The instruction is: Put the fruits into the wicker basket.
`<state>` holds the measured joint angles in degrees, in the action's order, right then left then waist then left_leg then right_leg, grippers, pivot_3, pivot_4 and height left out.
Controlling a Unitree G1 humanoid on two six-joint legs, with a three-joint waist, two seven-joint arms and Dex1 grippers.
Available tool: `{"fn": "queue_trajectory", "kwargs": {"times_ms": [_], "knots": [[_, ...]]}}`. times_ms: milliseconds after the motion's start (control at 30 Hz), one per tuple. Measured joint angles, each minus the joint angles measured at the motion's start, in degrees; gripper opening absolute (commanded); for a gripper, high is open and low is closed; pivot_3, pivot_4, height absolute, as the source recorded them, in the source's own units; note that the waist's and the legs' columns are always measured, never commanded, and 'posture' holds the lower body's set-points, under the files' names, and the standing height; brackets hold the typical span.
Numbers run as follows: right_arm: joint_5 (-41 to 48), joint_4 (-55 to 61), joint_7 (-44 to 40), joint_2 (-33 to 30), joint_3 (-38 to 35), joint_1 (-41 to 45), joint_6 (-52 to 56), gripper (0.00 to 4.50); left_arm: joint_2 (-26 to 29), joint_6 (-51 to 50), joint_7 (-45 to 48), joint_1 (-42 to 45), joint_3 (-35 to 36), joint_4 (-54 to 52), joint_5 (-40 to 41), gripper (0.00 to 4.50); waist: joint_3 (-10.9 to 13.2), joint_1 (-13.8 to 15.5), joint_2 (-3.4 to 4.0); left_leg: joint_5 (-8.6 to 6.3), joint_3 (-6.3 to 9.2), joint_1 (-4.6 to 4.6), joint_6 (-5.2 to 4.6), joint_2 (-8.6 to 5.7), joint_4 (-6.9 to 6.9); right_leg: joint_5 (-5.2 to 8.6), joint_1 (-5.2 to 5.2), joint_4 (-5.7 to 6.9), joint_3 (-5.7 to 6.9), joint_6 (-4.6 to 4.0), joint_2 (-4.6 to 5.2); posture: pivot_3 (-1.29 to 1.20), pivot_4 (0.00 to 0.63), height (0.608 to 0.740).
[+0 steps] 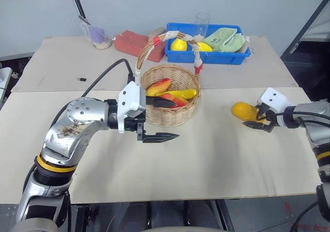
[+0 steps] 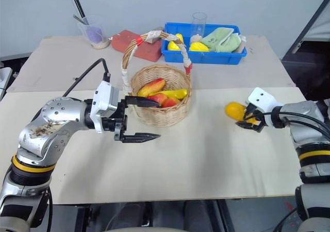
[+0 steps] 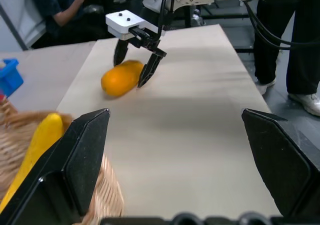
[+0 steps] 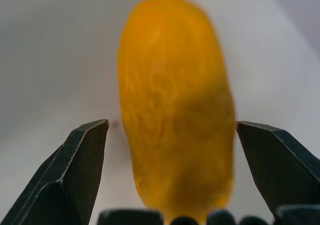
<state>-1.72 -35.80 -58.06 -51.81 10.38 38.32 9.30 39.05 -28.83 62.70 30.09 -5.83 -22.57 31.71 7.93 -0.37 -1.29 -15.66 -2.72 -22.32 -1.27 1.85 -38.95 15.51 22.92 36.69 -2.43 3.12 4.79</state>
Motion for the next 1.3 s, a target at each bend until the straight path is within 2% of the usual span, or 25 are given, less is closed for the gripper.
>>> {"fn": "queue_trajectory", "kwargs": {"times_ms": [167, 200, 367, 467, 567, 667, 733, 833, 900, 1033, 1067, 1167, 1300], "knots": [[-1.81, -3.88, -0.48, 0.91, 0.10, 2.71, -2.22, 2.69, -0.01, -0.24, -0.98, -0.98, 0.79, -1.06, 0.48, 4.50, 0.00, -0.14, 0.00, 0.00, 0.01, 0.00, 0.00, 0.01, 0.01, 0.00, 0.02, 0.03, -0.01, 0.00, 0.00, 0.00, 0.150, 0.740], [-2.15, -4.45, -0.51, 0.94, 0.11, 3.03, -2.69, 2.55, -0.01, -0.25, -1.12, -1.20, 1.12, -1.28, 0.83, 4.50, 0.00, -0.14, 0.00, 0.00, 0.01, 0.00, 0.00, 0.01, 0.01, 0.00, 0.02, 0.03, -0.01, 0.00, 0.00, 0.00, 0.150, 0.740], [-2.33, -3.78, -2.78, 0.71, -0.14, 3.17, -3.77, 2.55, 0.06, -0.01, -0.70, -4.13, 4.82, -2.55, 4.37, 4.50, 0.00, -0.35, 0.02, 0.00, 0.01, -0.01, 0.00, 0.04, 0.02, 0.00, 0.05, 0.04, -0.02, 0.00, 0.00, 0.00, 0.150, 0.740], [0.09, 3.21, -6.50, -0.88, -1.36, 1.18, -2.35, 2.55, 0.64, 0.04, -0.38, -5.72, 6.96, -3.80, 6.36, 4.50, 0.01, -0.30, 0.05, 0.00, 0.01, -0.03, 0.00, 0.05, 0.02, 0.00, 0.09, 0.08, -0.02, 0.00, 0.01, 0.00, 0.150, 0.740], [9.52, 24.24, -13.05, -4.22, -5.67, -3.98, 8.21, 2.55, 2.97, -0.09, 0.10, -10.74, 10.87, -5.80, 9.07, 4.50, 0.04, -0.32, 0.20, -0.03, 0.09, -0.07, -0.05, 0.10, 0.05, 0.00, 0.14, 0.38, -0.01, 0.00, 0.00, 0.00, 0.150, 0.740], [17.24, 39.90, -13.10, -3.44, -8.67, -3.05, 17.97, 2.55, 5.15, -0.13, -0.26, -14.35, 13.80, -6.50, 9.25, 4.50, 0.06, -0.65, 0.20, -0.04, 0.13, 0.02, -0.05, 0.15, 0.05, 0.01, 0.12, 0.25, -0.02, -0.03, -0.05, 0.00, 0.150, 0.740], [20.69, 46.49, -11.14, -1.16, -9.09, -1.01, 22.91, 2.55, 6.61, -0.15, -1.03, -16.56, 16.55, -6.50, 9.18, 4.50, 0.06, -0.48, 0.19, -0.04, 0.15, 0.05, -0.04, 0.14, 0.06, 0.02, 0.10, 0.21, 0.01, -0.05, -0.05, 0.00, 0.150, 0.740], [22.52, 49.58, -6.39, 5.86, -7.16, 3.56, 27.90, 2.55, 8.29, -0.30, -2.73, -19.92, 20.97, -6.69, 9.16, 4.50, 0.05, -0.31, 0.17, -0.04, 0.14, 0.03, -0.04, 0.09, 0.06, 0.02, 0.14, 0.23, 0.01, -0.05, -0.02, 0.00, 0.150, 0.740], [21.93, 48.23, -2.16, 12.23, -4.22, 7.46, 29.27, 2.55, 8.64, -1.14, -4.03, -22.19, 23.41, -7.20, 9.37, 4.50, 0.05, -0.31, 0.17, -0.03, 0.14, 0.02, -0.03, 0.09, 0.05, 0.02, 0.17, 0.30, 0.02, -0.05, -0.02, 0.00, 0.150, 0.740], [17.27, 40.34, 4.16, 19.85, 0.55, 12.03, 27.56, 2.55, 8.65, -2.02, -6.15, -23.51, 24.56, -9.18, 10.81, 4.50, 0.05, 0.48, 0.15, 0.00, 0.13, -0.11, 0.03, 0.00, 0.04, 0.02, 0.23, 0.39, 0.10, -0.05, 0.08, 0.00, 0.150, 0.740], [16.04, 38.18, 5.31, 21.27, 1.13, 12.76, 26.64, 3.58, 8.65, -2.37, -6.83, -23.51, 24.94, -9.58, 11.25, 4.50, 0.05, 0.57, 0.15, 0.01, 0.13, -0.14, 0.04, -0.01, 0.04, 0.01, 0.23, 0.42, 0.10, -0.05, 0.08, 0.00, 0.150, 0.740], [13.89, 33.37, 7.09, 24.30, 2.56, 14.18, 24.35, 4.49, 8.65, -2.93, -8.64, -23.48, 25.61, -10.76, 12.67, 4.50, 0.05, 0.57, 0.15, 0.02, 0.12, -0.15, 0.06, -0.01, 0.05, 0.01, 0.23, 0.42, 0.10, -0.04, 0.09, 0.00, 0.150, 0.740], [13.14, 31.59, 7.27, 25.03, 2.63, 14.65, 23.22, 4.49, 8.64, -3.87, -10.44, -23.48, 25.69, -11.65, 13.73, 4.50, 0.05, 0.42, 0.15, 0.02, 0.13, -0.14, 0.06, 0.00, 0.07, 0.01, 0.23, 0.43, 0.13, -0.04, 0.08, 0.00, 0.150, 0.740]]}}
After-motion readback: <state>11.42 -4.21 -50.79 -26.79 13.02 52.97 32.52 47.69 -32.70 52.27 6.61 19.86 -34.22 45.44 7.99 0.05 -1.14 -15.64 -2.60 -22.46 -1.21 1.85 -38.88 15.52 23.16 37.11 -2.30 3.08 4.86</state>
